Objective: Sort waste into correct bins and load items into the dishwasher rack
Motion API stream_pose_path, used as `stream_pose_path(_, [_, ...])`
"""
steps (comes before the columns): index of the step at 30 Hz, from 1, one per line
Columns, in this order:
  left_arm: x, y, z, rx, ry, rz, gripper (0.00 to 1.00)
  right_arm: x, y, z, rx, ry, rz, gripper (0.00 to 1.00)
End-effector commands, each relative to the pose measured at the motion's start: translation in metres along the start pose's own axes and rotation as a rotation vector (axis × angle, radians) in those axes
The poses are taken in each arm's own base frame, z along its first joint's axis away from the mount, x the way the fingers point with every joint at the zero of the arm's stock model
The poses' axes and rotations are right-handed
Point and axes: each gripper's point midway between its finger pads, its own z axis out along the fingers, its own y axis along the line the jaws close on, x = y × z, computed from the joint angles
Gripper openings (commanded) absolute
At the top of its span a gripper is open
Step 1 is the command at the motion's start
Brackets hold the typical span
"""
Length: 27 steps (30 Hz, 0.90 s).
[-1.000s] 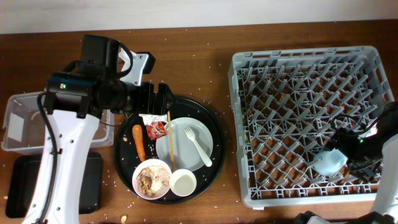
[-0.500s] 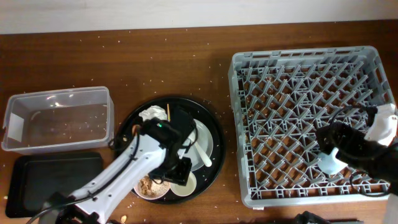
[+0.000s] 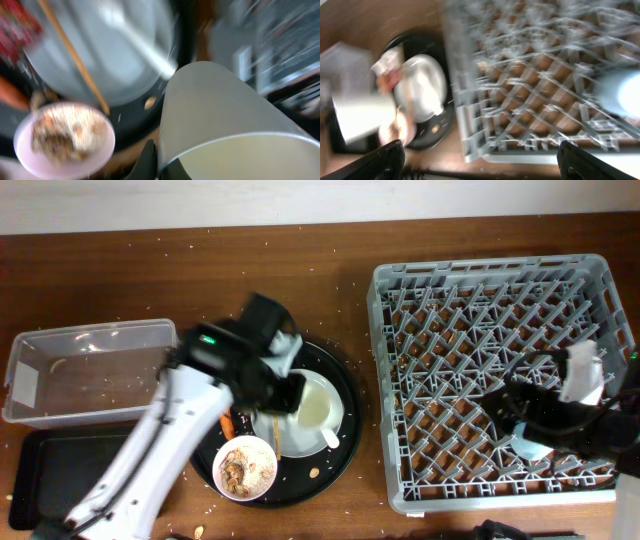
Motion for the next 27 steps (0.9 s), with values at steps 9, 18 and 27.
stream_pose_path(9, [-0.039,-0.104,-0.113,1.110,-0.214,0.342,0.00,0.003,0.173,-0.013,-0.871,0.031,-0.477,0.92])
stream_pose_path(18, [-0.032,-0.115,-0.096,1.053,-0.171,0.375,0.00,0.003,0.220,0.005,-0.994,0.046,-0.665,0.68])
stream_pose_path(27, [-0.036,-0.112,-0.091,1.017,-0.186,0.390,0.72,-0.002,0.208,0.008,-0.850,-0.019,-0.669,0.51])
